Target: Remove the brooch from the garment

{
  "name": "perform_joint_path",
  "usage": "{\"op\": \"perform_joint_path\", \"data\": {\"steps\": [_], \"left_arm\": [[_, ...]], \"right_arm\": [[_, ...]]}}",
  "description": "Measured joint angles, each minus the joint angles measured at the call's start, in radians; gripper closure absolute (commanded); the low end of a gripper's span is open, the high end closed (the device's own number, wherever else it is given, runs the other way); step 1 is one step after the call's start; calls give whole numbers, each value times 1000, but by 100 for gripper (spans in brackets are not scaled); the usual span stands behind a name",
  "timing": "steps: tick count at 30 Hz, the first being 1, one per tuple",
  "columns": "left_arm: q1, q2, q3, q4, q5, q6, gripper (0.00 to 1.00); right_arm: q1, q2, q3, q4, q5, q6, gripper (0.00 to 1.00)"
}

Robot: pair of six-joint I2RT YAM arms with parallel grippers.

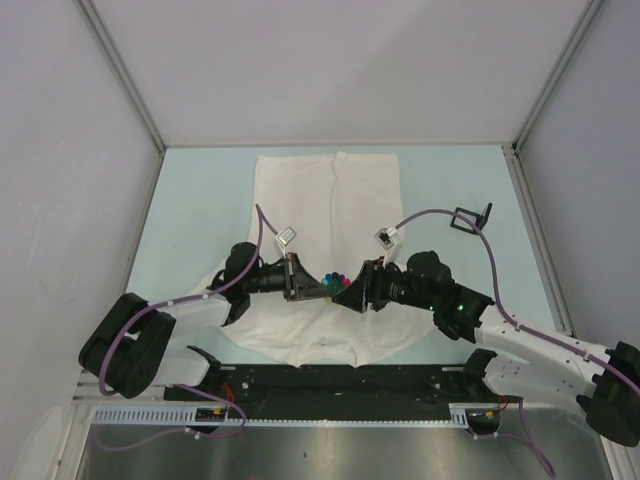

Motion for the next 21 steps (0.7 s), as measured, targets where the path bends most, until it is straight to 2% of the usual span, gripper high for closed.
{"op": "perform_joint_path", "data": {"steps": [5, 9, 12, 21], "left_arm": [[0, 0, 0, 11, 0, -11, 100], [0, 0, 0, 11, 3, -14, 100], [0, -4, 0, 10, 3, -22, 99], [0, -23, 0, -19, -17, -26, 100]], "right_arm": [[35, -27, -1, -123, 104, -22, 56], [1, -52, -6, -155, 140, -21, 68], [10, -56, -8, -158, 162, -20, 74], [129, -10, -10, -130, 253, -22, 69]]}}
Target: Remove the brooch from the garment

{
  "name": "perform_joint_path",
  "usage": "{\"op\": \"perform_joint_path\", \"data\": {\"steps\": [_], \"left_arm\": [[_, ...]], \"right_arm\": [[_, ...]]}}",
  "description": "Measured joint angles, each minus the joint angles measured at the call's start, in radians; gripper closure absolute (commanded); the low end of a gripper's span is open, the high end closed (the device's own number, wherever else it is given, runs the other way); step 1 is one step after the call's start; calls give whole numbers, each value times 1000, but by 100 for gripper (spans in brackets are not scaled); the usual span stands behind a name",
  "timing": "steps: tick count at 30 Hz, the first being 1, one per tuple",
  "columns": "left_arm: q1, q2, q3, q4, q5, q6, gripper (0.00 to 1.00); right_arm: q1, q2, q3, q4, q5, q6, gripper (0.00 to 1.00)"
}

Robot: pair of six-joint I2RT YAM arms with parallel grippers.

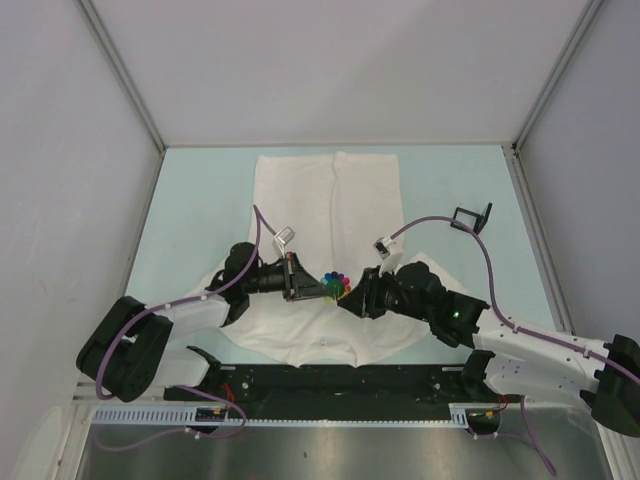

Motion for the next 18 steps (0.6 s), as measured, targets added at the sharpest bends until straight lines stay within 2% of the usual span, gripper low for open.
{"op": "perform_joint_path", "data": {"steps": [18], "left_arm": [[0, -8, 0, -24, -3, 0, 100]], "right_arm": [[55, 98, 32, 23, 137, -51, 73]]}}
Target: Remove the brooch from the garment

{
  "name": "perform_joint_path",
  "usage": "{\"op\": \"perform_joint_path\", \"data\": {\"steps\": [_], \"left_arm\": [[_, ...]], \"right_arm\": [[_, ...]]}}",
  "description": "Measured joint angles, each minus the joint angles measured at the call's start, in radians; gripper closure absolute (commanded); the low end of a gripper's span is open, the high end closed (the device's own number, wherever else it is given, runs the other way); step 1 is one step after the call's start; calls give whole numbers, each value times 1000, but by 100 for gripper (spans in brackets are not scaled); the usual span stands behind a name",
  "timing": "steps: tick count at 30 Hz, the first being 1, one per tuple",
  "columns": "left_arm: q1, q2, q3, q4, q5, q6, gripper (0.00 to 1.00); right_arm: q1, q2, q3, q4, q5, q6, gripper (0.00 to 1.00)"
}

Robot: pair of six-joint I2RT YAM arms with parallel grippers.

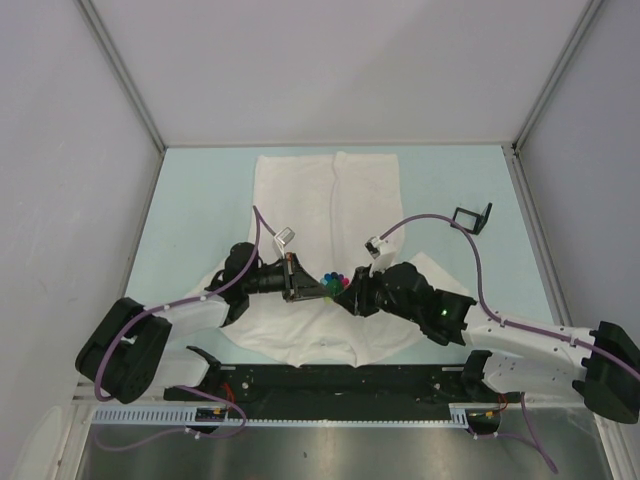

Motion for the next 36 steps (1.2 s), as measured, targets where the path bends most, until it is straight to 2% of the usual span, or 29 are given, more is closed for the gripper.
{"op": "perform_joint_path", "data": {"steps": [6, 14, 30, 32, 33, 35, 36], "left_arm": [[0, -3, 0, 0, 0, 0, 99], [0, -9, 0, -8, -2, 0, 99], [0, -11, 0, -16, -2, 0, 100], [0, -13, 0, -17, -1, 0, 100], [0, -14, 0, -19, -1, 0, 100], [0, -18, 0, -21, -1, 0, 100], [0, -18, 0, -22, -1, 0, 100]], "right_arm": [[18, 18, 17, 1, 18, -13, 78], [28, 44, 21, 0, 40, -15, 100], [43, 63, 50, -1, 104, -20, 100], [44, 67, 53, -1, 104, -24, 95], [45, 68, 54, -1, 104, -26, 85], [45, 68, 56, -2, 104, -30, 74], [46, 68, 57, -3, 104, -31, 64]]}}
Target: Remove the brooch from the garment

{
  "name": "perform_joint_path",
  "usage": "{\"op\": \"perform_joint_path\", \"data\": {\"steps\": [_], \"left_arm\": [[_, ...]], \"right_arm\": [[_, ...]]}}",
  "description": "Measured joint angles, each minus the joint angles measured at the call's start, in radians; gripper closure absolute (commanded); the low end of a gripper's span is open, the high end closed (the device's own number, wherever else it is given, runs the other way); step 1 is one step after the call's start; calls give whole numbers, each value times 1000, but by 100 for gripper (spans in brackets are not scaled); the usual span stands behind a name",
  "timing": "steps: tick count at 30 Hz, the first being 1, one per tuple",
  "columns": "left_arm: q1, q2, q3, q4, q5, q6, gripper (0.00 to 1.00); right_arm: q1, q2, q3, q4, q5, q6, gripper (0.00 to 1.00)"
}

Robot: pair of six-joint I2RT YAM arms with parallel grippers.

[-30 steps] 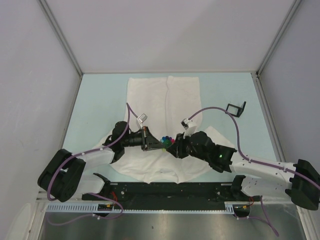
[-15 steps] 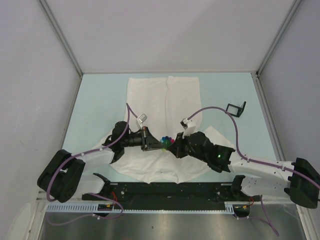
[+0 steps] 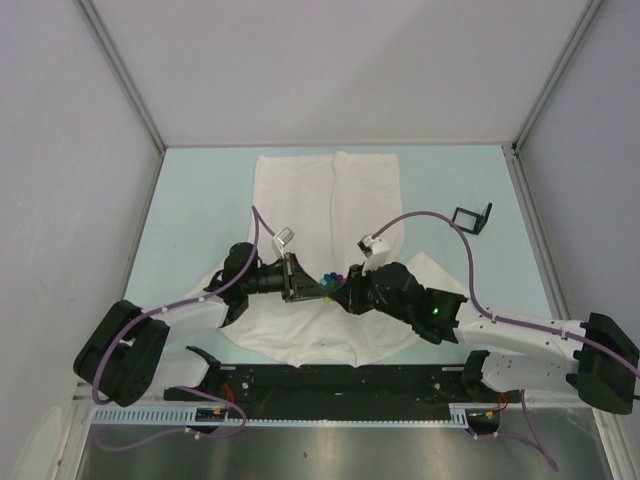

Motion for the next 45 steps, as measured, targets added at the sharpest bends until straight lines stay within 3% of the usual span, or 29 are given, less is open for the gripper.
{"op": "perform_joint_path", "data": {"steps": [6, 12, 14, 18, 24, 30, 37, 45], "left_arm": [[0, 5, 0, 0, 6, 1, 100], [0, 35, 2, 13, 30, 0, 100], [0, 42, 3, 25, 37, 0, 100], [-1, 43, 9, 63, 61, -10, 100], [-8, 43, 13, 100, 82, -27, 100], [-26, 43, 13, 120, 85, -39, 99], [-50, 49, 13, 157, 85, -64, 100], [-51, 57, 13, 172, 86, -81, 100]], "right_arm": [[2, -57, 6, -53, -5, -7, 47], [-26, -175, 6, -161, -19, -10, 43], [-55, -205, 6, -186, -33, -10, 44], [-146, -231, 5, -199, -99, -7, 62], [-254, -235, -41, -143, -237, 25, 59], [-264, -190, -87, -50, -333, 52, 56], [-264, -154, -116, 42, -389, 81, 73], [-264, -159, -148, 115, -410, 103, 70]]}}
